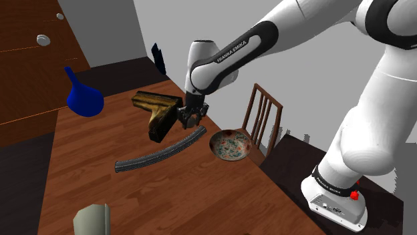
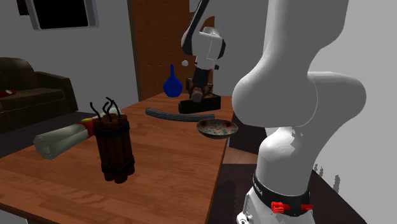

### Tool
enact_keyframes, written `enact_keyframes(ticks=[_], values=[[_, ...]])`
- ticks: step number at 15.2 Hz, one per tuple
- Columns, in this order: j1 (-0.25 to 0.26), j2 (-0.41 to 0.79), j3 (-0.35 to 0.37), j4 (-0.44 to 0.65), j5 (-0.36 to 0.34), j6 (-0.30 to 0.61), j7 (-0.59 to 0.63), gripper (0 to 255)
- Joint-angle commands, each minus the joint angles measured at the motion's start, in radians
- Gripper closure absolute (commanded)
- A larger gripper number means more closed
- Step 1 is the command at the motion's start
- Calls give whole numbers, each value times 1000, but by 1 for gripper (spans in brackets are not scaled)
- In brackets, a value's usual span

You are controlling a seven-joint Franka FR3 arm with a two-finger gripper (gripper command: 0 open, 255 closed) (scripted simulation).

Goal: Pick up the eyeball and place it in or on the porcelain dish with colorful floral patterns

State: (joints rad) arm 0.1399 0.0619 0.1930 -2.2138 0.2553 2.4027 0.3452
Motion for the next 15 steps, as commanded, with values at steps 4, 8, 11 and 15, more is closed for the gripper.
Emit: enact_keyframes(ticks=[4,8,11,15], values=[[-12,-183,-13,-211,62,17,-73,255],[-15,-335,-38,-366,98,11,-129,255],[-18,-456,-61,-477,110,-8,-165,255],[-18,-520,-78,-560,119,6,-195,255]])
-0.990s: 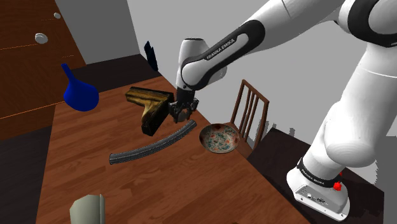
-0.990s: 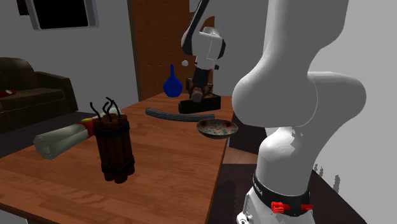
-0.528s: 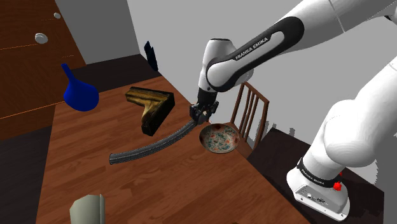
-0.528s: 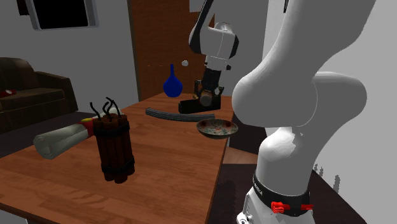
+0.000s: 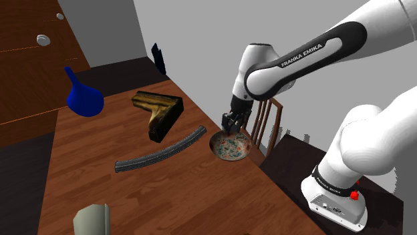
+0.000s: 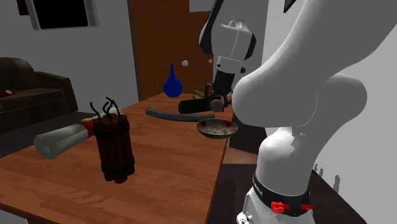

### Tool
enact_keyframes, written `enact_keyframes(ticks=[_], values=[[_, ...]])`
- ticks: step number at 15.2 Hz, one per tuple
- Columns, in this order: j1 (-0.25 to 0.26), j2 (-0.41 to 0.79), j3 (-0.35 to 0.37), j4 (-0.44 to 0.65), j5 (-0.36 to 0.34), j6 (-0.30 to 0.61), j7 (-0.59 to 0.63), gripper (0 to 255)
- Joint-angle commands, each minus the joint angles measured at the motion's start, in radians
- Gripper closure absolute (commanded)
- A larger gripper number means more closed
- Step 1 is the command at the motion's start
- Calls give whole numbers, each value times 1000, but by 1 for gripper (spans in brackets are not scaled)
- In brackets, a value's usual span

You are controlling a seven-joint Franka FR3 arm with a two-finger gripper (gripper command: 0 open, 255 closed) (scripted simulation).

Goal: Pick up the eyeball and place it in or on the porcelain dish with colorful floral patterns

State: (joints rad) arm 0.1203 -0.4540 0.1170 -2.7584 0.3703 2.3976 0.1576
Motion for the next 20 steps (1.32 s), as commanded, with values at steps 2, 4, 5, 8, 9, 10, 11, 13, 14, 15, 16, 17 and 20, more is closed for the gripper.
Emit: enact_keyframes(ticks=[2,4,5,8,9,10,11,13,14,15,16,17,20], values=[[7,20,-2,-27,15,46,-18,255],[13,45,-3,-38,27,81,-30,255],[16,59,-3,-43,34,99,-36,255],[26,101,-6,-55,55,153,-57,255],[30,116,-7,-59,63,171,-65,255],[34,131,-8,-62,72,189,-73,255],[40,151,-10,-66,83,212,-84,255],[40,151,-10,-66,83,212,-84,255],[40,151,-10,-66,83,212,-84,255],[40,151,-10,-66,83,212,-84,255],[40,151,-10,-66,83,212,-84,255],[40,151,-10,-66,83,212,-84,255],[40,151,-10,-66,83,212,-84,0]])
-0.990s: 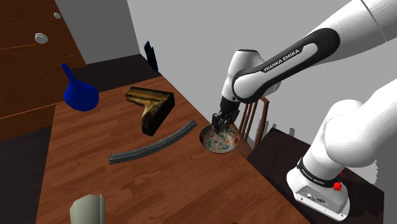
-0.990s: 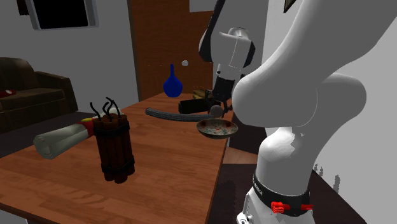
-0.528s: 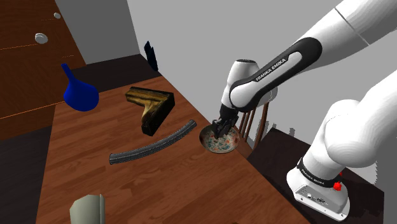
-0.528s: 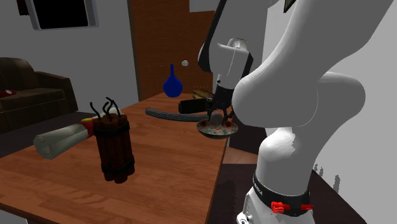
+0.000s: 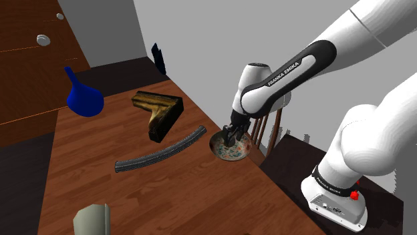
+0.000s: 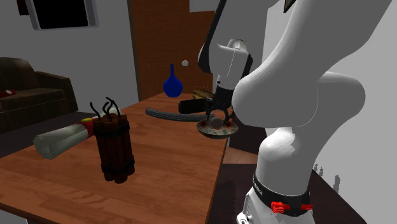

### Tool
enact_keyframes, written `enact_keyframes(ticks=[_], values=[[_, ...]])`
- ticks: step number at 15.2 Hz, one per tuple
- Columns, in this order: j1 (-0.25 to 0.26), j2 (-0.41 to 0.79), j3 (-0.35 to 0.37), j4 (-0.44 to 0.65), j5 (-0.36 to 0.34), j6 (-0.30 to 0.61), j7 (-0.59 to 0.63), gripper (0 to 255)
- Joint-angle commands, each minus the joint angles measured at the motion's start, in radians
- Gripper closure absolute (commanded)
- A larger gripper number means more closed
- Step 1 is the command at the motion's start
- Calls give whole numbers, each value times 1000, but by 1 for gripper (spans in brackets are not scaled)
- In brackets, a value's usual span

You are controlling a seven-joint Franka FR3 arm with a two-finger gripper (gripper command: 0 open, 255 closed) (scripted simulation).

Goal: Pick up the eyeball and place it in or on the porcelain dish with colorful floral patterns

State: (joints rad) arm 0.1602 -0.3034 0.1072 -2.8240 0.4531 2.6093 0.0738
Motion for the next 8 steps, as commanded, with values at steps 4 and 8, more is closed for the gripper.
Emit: enact_keyframes(ticks=[4,8], values=[[0,0,0,0,0,0,0,0],[-37,-122,-6,15,-62,-139,38,0]])
